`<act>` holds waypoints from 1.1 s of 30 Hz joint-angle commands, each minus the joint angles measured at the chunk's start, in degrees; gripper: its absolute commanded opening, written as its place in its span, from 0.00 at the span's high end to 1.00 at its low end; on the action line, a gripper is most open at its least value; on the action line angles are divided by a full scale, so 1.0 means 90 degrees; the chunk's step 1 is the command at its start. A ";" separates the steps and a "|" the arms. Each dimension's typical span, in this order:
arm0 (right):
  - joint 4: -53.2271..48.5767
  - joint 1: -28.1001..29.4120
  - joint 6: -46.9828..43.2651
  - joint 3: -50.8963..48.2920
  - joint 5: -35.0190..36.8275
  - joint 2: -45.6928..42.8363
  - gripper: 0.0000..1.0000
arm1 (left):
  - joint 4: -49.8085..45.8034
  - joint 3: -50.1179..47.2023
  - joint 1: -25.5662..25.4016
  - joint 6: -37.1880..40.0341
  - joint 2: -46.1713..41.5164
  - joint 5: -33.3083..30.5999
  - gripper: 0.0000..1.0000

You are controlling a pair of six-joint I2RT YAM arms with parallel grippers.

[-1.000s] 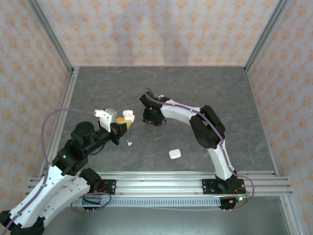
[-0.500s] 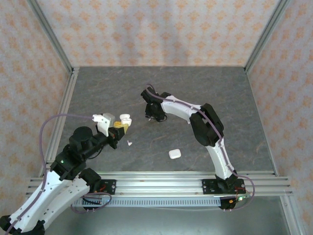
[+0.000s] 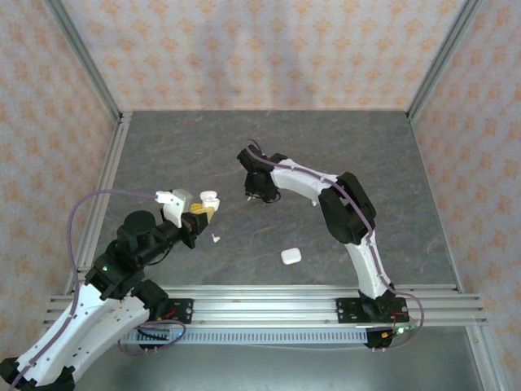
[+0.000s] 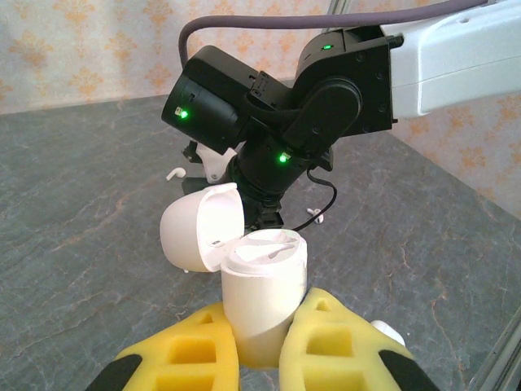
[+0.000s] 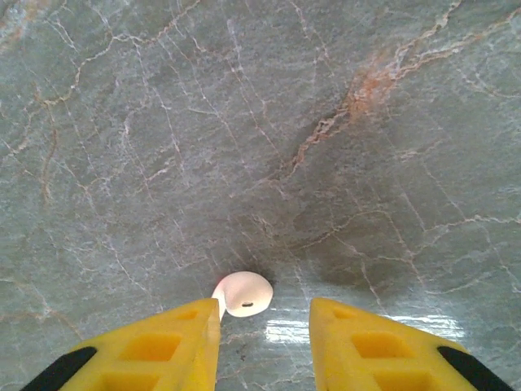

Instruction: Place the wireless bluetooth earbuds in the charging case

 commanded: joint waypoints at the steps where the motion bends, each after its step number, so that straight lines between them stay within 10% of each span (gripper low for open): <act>1: 0.0034 -0.0023 0.0158 0.0070 -0.0061 0.0088 0.65 | 0.0102 -0.0046 0.0000 0.0107 -0.0011 -0.0046 1.00; 33: -0.0487 -0.0052 -0.1102 0.0484 0.0231 -0.0098 0.86 | 0.0179 -0.0212 -0.0005 0.0166 -0.0033 -0.0009 1.00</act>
